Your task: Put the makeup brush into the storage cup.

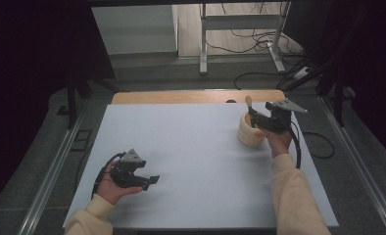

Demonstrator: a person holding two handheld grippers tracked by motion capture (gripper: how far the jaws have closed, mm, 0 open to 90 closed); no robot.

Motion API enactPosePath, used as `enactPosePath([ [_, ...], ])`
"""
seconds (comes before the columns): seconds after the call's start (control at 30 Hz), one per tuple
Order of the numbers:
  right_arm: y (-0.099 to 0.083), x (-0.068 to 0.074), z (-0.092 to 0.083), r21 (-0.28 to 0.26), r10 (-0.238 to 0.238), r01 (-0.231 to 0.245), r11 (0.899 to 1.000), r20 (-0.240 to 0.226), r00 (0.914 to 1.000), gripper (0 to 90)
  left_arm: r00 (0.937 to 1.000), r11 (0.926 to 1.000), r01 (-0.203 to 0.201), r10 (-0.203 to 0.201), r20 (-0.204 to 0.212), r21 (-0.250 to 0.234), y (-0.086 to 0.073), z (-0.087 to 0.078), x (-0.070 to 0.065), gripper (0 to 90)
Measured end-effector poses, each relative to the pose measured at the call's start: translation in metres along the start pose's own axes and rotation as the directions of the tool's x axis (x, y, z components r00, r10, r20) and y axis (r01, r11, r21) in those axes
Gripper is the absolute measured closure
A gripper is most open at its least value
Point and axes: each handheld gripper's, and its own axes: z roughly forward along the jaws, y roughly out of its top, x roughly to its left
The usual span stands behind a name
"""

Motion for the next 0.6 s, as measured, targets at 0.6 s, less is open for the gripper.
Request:
enactPosePath([
  [0.6, 0.0, 0.0, -0.012, 0.065, -0.015, 0.019, 0.998, -0.062, 0.998, 18.4, 1.0, 1.0, 0.005, -0.005, -0.007, -0.007, 0.0, -0.001, 0.001, 20.9],
])
